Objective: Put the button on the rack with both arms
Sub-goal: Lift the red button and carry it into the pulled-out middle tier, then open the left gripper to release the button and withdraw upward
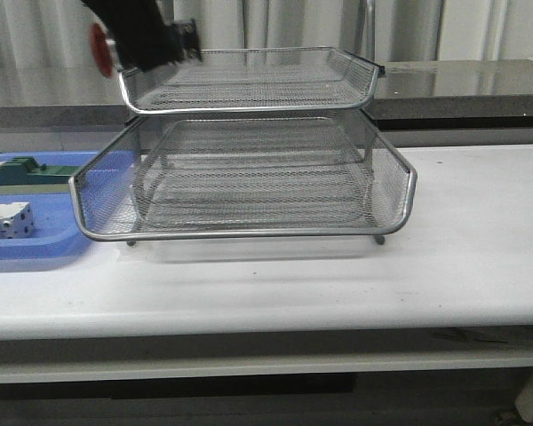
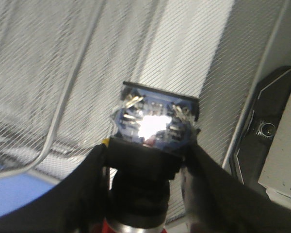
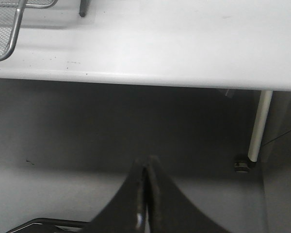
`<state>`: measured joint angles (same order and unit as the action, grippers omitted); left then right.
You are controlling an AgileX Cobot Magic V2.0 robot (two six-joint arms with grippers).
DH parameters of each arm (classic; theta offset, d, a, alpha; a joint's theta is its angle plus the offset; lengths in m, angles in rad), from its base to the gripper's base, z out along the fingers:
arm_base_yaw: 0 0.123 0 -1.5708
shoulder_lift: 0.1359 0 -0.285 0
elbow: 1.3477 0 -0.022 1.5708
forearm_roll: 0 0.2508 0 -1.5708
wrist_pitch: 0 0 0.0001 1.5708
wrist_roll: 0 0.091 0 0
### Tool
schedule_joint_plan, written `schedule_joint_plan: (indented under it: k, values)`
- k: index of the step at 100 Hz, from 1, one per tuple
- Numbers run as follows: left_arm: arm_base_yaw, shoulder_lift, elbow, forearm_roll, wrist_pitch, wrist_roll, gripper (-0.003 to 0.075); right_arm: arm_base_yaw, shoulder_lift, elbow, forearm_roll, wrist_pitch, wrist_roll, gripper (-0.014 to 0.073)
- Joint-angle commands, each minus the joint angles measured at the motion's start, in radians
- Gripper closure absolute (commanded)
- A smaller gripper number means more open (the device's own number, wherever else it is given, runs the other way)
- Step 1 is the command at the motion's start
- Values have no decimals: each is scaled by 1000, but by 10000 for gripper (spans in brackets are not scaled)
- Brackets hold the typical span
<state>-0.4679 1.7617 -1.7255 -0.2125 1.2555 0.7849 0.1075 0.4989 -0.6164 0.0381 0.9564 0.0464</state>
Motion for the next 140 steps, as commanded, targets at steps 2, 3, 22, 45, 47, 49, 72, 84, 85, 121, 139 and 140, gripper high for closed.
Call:
schedule_joint_plan:
  k: [2,3,22,45,47,49,72,84,85,121,139,140]
  values:
    - [-56,-1,-25,-21,-13,8,741,0,2,-26,-9,-59,-2,660]
    - [-62,2,-25,-21,-16,8,741,0,2,-26,-9,-59,-2,660]
    - [-112,89,-25,-15,-97,8,741,0,2,-26,-9,-59,-2,660]
    - [-119,138,-25,-14,-138,8,740,0,2,-26,-9,-59,-2,660]
    - [-119,138,-25,-14,-137,8,740,0,2,-26,-9,-59,-2,660]
    - [-119,138,-25,-14,-140,8,740,0,2,-26,-9,-59,-2,660]
    - [-119,138,-25,-14,-144,8,616,0,2,-26,-9,-59,-2,660]
    - [-119,138,-25,-14,-144,8,416,0,2,-26,-9,-59,-2,660]
    - [-119,138,-25,-14,-145,8,404,0,2,-26,-9,-59,-2,660]
    - [-119,134,-25,-14,-151,6,253,0,2,-26,-9,-59,-2,660]
    - [-115,113,-66,-14,-97,-32,255,0,2,-26,-9,-59,-2,660]
    - [-115,112,-71,-14,-92,-31,258,0,2,-26,-9,-59,-2,660]
